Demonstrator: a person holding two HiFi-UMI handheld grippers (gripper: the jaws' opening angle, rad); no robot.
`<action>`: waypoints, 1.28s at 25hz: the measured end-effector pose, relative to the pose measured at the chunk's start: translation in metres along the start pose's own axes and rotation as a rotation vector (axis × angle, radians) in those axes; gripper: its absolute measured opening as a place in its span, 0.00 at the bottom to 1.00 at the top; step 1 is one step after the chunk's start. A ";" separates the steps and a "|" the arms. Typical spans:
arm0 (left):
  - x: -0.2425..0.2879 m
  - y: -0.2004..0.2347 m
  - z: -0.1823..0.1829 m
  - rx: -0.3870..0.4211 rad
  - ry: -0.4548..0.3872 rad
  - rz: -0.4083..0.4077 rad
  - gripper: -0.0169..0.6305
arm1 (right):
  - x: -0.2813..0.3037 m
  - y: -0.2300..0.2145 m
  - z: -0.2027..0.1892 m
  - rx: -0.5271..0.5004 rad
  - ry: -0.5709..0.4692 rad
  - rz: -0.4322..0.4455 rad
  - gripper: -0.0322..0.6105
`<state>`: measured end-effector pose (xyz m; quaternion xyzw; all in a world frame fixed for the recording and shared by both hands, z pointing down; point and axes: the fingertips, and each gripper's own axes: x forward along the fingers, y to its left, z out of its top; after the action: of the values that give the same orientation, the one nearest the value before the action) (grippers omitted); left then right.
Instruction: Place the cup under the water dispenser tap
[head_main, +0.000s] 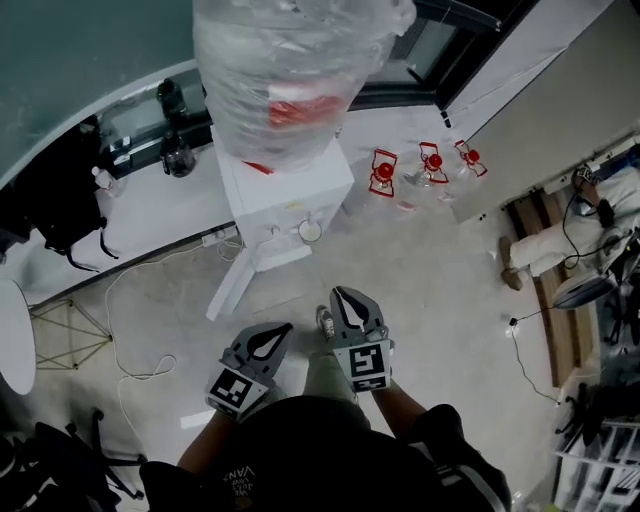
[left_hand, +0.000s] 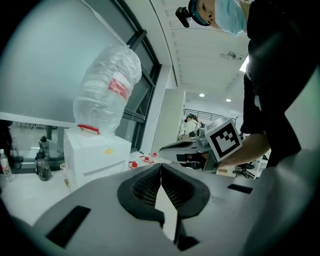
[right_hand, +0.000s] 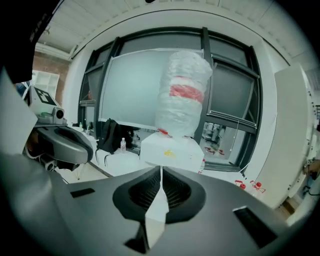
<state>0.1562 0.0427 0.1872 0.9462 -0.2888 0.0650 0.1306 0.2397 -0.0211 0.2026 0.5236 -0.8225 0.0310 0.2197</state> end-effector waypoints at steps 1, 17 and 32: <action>-0.003 -0.003 0.004 0.009 -0.004 -0.002 0.06 | -0.007 0.002 0.004 0.009 -0.012 -0.004 0.12; -0.075 -0.030 0.032 0.086 -0.033 0.031 0.06 | -0.105 0.034 0.025 0.156 -0.080 -0.028 0.12; -0.114 -0.035 0.043 0.123 -0.069 0.094 0.05 | -0.136 0.051 0.031 0.194 -0.084 -0.020 0.12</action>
<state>0.0840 0.1186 0.1158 0.9396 -0.3325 0.0561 0.0592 0.2330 0.1084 0.1302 0.5517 -0.8188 0.0865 0.1335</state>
